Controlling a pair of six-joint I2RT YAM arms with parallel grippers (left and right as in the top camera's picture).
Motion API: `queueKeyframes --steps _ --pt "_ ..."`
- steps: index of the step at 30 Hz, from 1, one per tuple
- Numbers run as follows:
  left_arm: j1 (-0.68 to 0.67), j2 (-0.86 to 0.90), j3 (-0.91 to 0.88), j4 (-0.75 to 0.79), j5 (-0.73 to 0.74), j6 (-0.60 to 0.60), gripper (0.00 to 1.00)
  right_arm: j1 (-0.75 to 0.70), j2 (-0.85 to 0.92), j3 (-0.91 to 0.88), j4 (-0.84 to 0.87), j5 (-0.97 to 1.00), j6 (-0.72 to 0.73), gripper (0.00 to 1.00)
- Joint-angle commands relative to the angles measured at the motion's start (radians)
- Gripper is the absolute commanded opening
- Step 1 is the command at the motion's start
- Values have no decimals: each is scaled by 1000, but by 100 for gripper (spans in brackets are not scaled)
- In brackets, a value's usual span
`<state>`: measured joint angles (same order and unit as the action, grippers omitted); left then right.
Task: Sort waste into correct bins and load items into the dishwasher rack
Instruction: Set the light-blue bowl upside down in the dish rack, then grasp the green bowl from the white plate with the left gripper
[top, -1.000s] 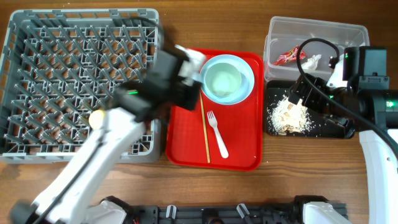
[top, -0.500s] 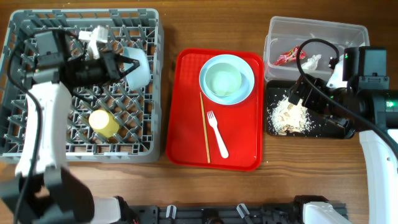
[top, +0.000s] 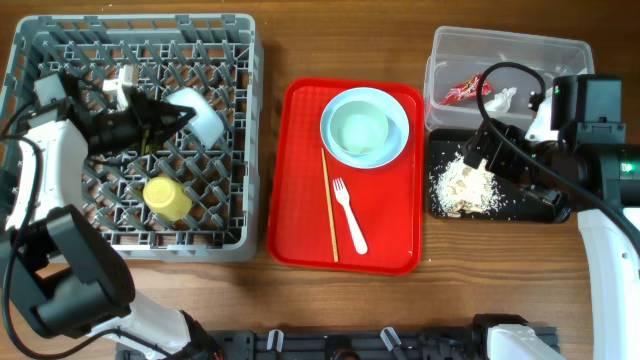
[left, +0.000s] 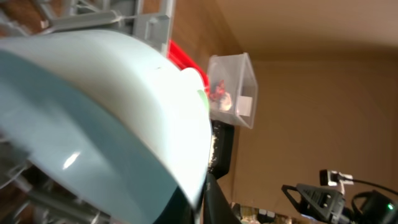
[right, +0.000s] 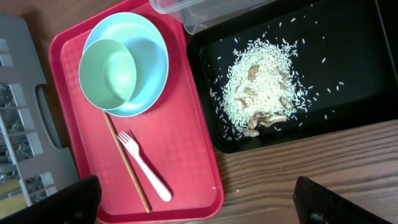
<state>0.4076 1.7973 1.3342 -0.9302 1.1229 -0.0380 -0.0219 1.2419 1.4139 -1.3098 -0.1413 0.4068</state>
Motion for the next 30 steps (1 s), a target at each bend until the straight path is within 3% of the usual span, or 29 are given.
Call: queueKeyframes --steps 1,3,4,7,8,9,17,21,23,26,30 --pt "32 21 -6 -56 -239 8 28 -4 2 4 -1 -4 11 100" --pt "51 20 -6 -76 -238 8 37 -4 2 4 0 -4 9 100" --pt "61 19 -6 -86 -239 8 50 -4 2 4 -1 -4 8 100" --pt "90 11 -6 -110 -238 8 78 -4 2 4 -1 -4 8 100" --pt "98 5 -6 -116 -238 8 94 -4 2 4 -1 -4 8 100" --pt "109 -11 -6 -121 -239 8 100 -4 2 4 -1 -4 8 100" --pt "130 -197 39 -118 -298 -37 100 -4 2 4 -1 -5 -12 100" --pt "47 -314 45 -61 -299 -60 100 -4 2 4 -1 -4 -11 100" --pt "-43 -362 47 -15 -340 -62 100 -4 2 5 -1 -4 -12 100" --pt "-241 -387 113 6 -514 -126 100 -4 2 5 -11 10 -14 100" --pt "-537 -328 260 18 -734 -154 100 -4 2 8 -84 195 22 100"
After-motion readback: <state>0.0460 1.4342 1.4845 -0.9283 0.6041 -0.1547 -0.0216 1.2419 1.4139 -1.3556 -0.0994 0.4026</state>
